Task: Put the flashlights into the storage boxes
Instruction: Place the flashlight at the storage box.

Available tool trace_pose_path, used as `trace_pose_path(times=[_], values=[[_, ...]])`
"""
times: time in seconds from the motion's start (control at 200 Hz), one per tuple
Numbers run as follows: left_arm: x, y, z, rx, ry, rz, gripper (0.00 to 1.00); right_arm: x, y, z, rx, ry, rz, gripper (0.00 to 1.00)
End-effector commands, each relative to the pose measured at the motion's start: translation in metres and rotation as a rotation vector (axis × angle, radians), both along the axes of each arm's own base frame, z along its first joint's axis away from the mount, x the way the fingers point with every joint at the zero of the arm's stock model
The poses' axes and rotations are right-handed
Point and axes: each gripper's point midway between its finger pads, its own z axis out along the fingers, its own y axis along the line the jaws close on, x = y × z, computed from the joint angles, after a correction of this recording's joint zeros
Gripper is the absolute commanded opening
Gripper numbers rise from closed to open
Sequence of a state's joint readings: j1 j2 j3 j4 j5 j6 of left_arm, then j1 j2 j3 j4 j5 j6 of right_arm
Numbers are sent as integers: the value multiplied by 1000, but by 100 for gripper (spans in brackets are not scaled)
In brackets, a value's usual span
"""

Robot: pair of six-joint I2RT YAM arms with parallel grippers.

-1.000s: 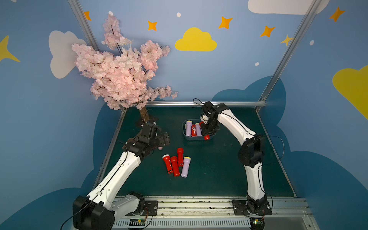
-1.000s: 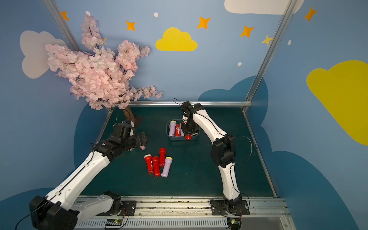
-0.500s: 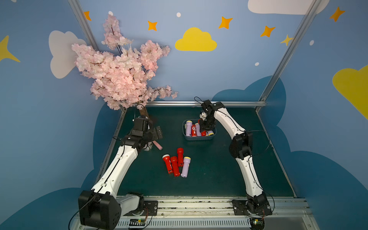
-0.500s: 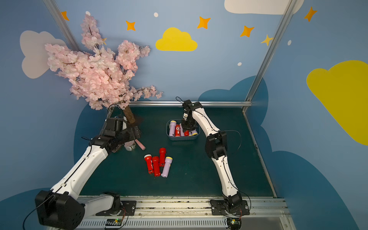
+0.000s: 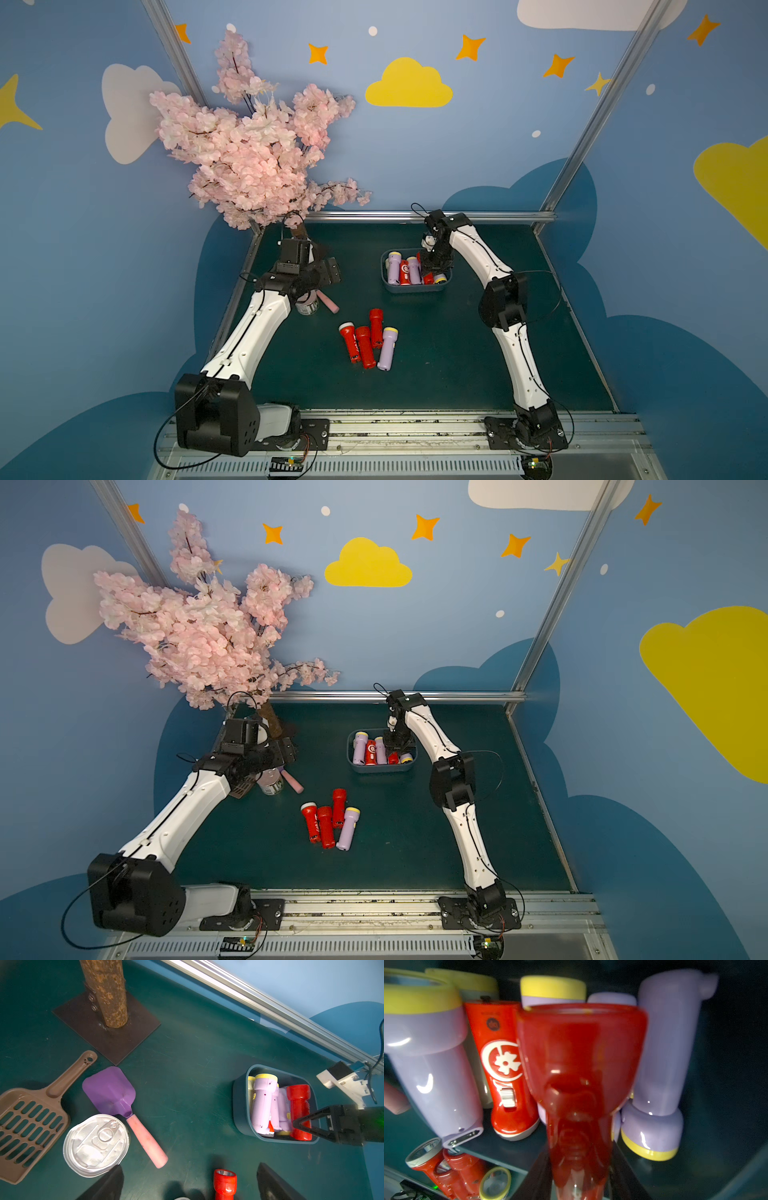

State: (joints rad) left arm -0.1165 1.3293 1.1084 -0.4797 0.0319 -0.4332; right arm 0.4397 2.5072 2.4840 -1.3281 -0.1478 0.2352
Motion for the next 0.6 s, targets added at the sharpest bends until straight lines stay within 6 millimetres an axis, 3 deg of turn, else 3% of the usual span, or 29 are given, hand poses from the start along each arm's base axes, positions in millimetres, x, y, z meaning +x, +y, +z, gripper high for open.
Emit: trace_pose_path(times=[0.0,0.165,0.596], values=[[5,-2,10,-18,-25,-10,99,11,-35,-4,-76,-4,-37,32],[4,-3,8,-32,-17,-3,99,15,-53,-13,-80,30,-70,33],[0,-4,8,-69,-10,20,100,12,-56,-20,-94,44,-47,37]])
